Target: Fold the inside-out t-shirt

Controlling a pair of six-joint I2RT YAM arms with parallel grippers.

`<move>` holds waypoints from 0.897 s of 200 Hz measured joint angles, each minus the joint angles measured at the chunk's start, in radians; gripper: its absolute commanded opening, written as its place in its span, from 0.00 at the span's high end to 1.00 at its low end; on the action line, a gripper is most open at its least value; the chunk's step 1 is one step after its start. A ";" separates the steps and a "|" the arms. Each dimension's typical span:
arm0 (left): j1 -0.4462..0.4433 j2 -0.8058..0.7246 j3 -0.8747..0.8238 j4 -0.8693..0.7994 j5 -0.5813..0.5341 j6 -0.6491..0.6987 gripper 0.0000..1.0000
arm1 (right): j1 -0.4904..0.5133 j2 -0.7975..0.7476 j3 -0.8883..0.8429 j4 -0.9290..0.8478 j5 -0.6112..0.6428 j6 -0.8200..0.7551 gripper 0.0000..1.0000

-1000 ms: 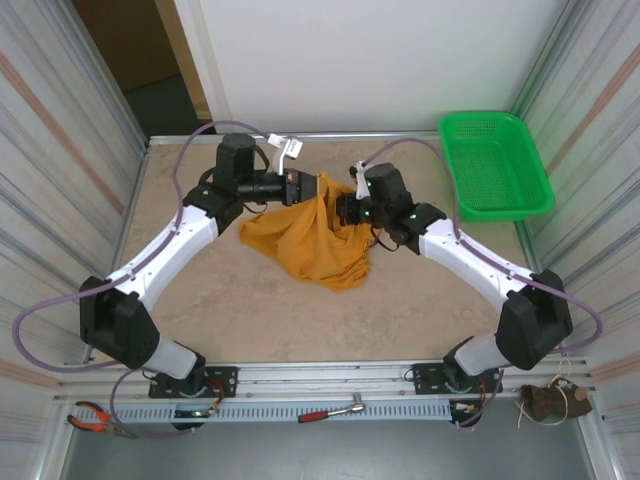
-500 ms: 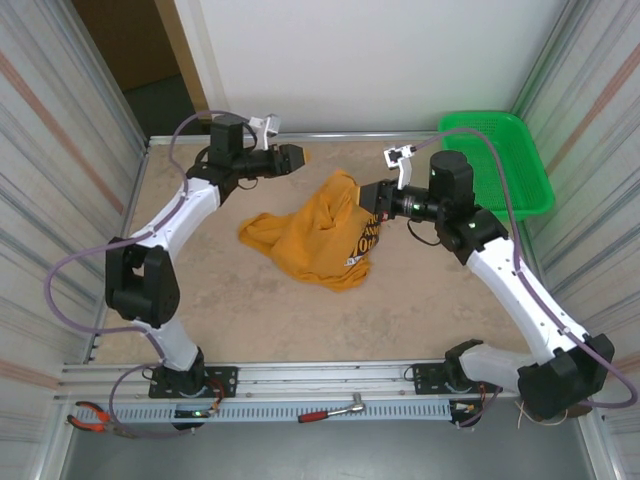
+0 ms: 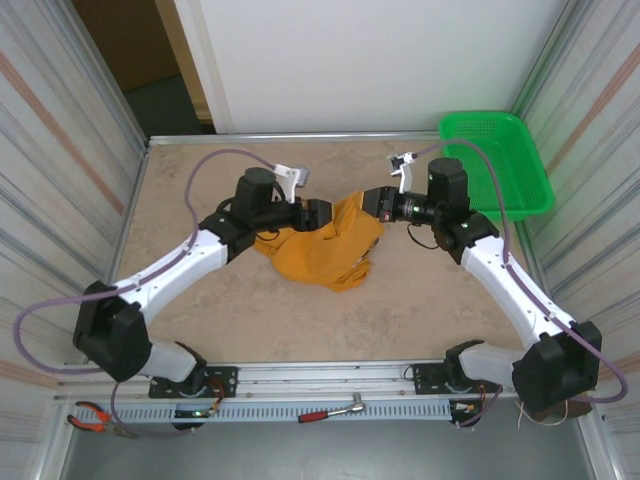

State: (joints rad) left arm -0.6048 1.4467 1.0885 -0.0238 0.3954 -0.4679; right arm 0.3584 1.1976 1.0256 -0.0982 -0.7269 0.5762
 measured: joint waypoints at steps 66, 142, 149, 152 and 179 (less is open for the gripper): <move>-0.065 0.208 0.060 -0.053 -0.085 0.004 0.32 | 0.001 -0.017 -0.020 0.000 0.014 0.019 1.00; -0.057 0.355 0.155 -0.034 0.020 0.001 1.00 | -0.022 -0.058 -0.049 0.000 0.053 0.024 1.00; -0.044 0.348 0.155 -0.026 0.055 0.001 1.00 | -0.034 -0.073 -0.068 0.003 0.064 0.026 1.00; -0.037 0.344 0.155 -0.022 0.071 -0.003 1.00 | -0.040 -0.080 -0.079 0.004 0.072 0.027 1.00; 0.067 0.250 0.109 0.064 0.253 -0.027 1.00 | -0.082 -0.085 -0.174 0.050 0.143 0.050 1.00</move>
State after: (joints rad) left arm -0.5381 1.6966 1.1980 0.0402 0.6483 -0.4950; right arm 0.2760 1.1122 0.8513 -0.0479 -0.5838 0.6266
